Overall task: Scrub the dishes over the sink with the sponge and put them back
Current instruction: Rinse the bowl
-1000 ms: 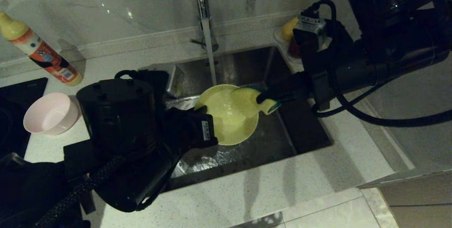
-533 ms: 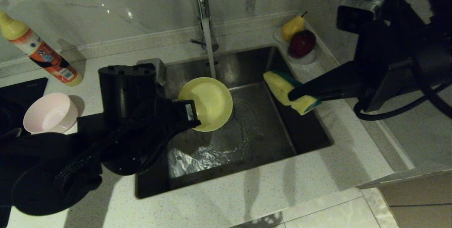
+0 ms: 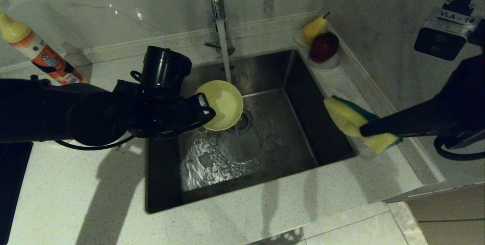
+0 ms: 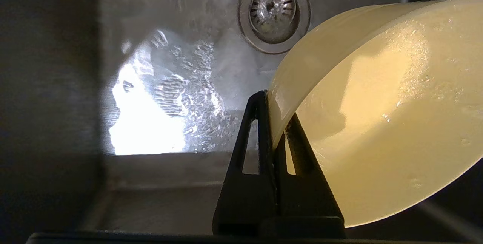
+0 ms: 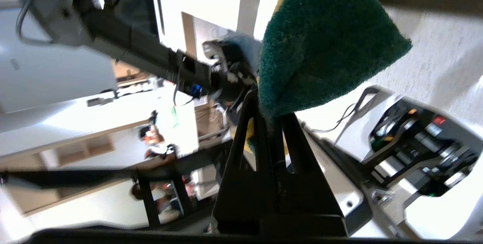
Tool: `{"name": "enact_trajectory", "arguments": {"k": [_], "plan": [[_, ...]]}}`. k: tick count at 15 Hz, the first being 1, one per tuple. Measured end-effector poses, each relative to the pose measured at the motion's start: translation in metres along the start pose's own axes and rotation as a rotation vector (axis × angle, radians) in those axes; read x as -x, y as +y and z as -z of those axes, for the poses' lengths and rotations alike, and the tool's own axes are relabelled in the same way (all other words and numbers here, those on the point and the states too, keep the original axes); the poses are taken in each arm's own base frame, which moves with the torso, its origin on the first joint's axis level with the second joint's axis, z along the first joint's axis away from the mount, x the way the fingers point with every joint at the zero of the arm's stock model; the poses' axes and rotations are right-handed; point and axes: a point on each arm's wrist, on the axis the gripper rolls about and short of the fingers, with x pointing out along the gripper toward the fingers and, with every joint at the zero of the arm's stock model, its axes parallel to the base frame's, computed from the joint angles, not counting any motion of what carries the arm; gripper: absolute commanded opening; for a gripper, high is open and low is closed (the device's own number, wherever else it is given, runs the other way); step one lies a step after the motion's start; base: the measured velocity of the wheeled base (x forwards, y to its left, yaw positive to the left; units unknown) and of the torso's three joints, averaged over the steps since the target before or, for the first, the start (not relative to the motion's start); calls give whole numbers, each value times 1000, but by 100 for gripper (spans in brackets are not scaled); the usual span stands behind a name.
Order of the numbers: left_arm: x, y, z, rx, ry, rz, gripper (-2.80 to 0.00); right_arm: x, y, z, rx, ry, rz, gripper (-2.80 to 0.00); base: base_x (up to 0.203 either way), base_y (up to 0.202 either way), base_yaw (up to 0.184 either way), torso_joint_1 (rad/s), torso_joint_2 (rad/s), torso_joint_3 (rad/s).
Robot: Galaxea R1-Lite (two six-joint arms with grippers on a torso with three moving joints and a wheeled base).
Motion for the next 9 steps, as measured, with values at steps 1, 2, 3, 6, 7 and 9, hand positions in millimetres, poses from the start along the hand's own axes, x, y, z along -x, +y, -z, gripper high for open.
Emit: {"name": "enact_trajectory", "arguments": {"k": [1, 2, 3, 6, 7, 9], "plan": [[-6, -2, -1, 18, 1, -1, -280, 2, -6, 3, -9, 1, -11, -280, 0, 0, 0, 0, 0, 0], [-13, -4, -2, 35, 7, -6, -280, 4, -10, 4, -8, -11, -22, -280, 0, 0, 0, 0, 0, 0], [-19, -7, -4, 59, 17, -9, -280, 5, -13, 5, 0, -28, -27, -280, 0, 0, 0, 0, 0, 0], [-32, -15, -13, 119, 75, -21, -280, 10, -16, 8, -2, -51, -17, -280, 0, 0, 0, 0, 0, 0], [-36, -17, -15, 126, 93, -35, -280, 12, -17, 9, -4, -55, -14, -280, 0, 0, 0, 0, 0, 0], [-40, -17, -15, 146, 133, -72, -280, 13, -17, 10, -6, -60, -10, -280, 0, 0, 0, 0, 0, 0]]}}
